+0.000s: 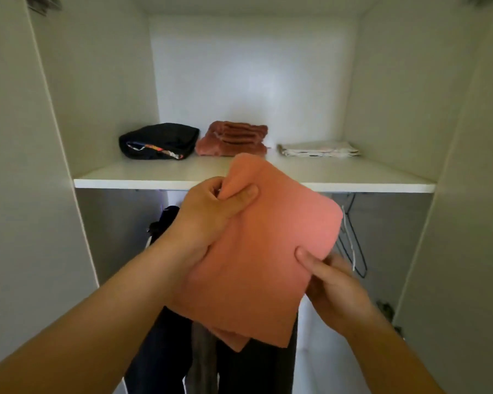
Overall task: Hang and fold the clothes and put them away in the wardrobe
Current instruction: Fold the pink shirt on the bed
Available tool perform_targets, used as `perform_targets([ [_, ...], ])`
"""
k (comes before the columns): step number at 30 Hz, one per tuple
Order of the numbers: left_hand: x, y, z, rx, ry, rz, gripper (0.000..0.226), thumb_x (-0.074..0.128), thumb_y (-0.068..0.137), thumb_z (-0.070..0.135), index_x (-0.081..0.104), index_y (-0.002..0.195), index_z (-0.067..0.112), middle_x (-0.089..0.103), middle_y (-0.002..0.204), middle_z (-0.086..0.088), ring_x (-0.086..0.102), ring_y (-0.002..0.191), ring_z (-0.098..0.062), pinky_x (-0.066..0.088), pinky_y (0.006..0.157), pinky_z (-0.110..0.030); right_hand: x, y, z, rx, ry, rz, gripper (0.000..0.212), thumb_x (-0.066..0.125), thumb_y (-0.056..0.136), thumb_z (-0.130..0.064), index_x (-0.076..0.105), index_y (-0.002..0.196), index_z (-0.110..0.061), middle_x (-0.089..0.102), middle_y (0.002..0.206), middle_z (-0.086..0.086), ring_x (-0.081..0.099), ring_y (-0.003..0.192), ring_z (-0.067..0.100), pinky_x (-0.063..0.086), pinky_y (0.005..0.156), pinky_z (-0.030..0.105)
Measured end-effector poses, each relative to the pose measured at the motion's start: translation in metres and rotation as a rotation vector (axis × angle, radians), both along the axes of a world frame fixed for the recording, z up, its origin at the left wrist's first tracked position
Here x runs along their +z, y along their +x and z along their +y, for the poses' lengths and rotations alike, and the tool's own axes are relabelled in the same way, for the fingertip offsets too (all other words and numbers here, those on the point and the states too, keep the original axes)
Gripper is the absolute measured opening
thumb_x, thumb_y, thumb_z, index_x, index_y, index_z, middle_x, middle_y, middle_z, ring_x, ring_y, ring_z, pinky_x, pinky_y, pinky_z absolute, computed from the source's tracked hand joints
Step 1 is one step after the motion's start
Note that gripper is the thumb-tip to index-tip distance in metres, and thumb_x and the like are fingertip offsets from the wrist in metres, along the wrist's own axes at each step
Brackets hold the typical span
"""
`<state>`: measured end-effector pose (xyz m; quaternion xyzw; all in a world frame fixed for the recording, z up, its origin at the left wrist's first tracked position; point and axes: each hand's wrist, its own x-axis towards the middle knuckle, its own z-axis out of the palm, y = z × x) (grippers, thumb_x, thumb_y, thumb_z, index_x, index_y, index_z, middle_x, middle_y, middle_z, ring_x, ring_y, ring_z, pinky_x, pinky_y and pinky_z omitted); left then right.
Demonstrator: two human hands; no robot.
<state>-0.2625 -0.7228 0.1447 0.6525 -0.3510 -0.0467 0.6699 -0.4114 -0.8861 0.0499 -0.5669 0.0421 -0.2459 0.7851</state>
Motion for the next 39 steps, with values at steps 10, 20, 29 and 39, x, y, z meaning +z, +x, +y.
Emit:
perform_targets([
  [10, 0.077, 0.030, -0.114, -0.187, -0.037, 0.225, 0.041, 0.081, 0.079, 0.049, 0.076, 0.100, 0.014, 0.079, 0.092, 0.000, 0.076, 0.080, -0.015, 0.059, 0.063, -0.026, 0.115, 0.004, -0.078, -0.404, -0.353, 0.071, 0.044, 0.061, 0.096, -0.048, 0.053, 0.128, -0.019, 0.074, 0.117, -0.003, 0.072, 0.104, 0.012, 0.058, 0.089, 0.036],
  [20, 0.165, 0.108, -0.246, -0.282, 0.143, 0.181, 0.050, 0.084, 0.077, 0.049, 0.076, 0.109, 0.012, 0.079, 0.089, -0.005, 0.076, 0.076, -0.021, 0.061, 0.069, -0.033, 0.201, 0.073, -0.190, -0.533, -0.081, -0.018, 0.049, 0.065, 0.099, -0.021, 0.043, 0.140, -0.008, 0.067, 0.122, 0.014, 0.070, 0.101, 0.027, 0.062, 0.070, 0.037],
  [29, 0.158, 0.145, -0.355, -0.033, 0.717, -0.785, 0.063, 0.057, 0.093, 0.063, 0.052, 0.146, 0.028, 0.048, 0.153, -0.001, 0.048, 0.136, -0.020, 0.030, 0.102, -0.023, 0.173, 0.116, -0.248, -0.668, -0.436, 0.513, 0.028, 0.045, 0.097, -0.014, 0.066, 0.093, 0.005, 0.072, 0.070, 0.022, 0.072, 0.058, 0.032, 0.059, 0.048, 0.037],
  [39, 0.072, 0.139, -0.347, -0.571, 0.673, -0.969, 0.072, 0.063, 0.091, 0.060, 0.036, 0.152, 0.032, 0.046, 0.149, 0.018, 0.041, 0.137, 0.002, 0.026, 0.111, -0.008, 0.186, 0.135, -0.284, -0.693, -1.680, 0.977, 0.071, 0.064, 0.088, -0.040, 0.033, 0.152, -0.034, 0.029, 0.161, 0.003, 0.027, 0.148, 0.029, 0.029, 0.117, 0.049],
])
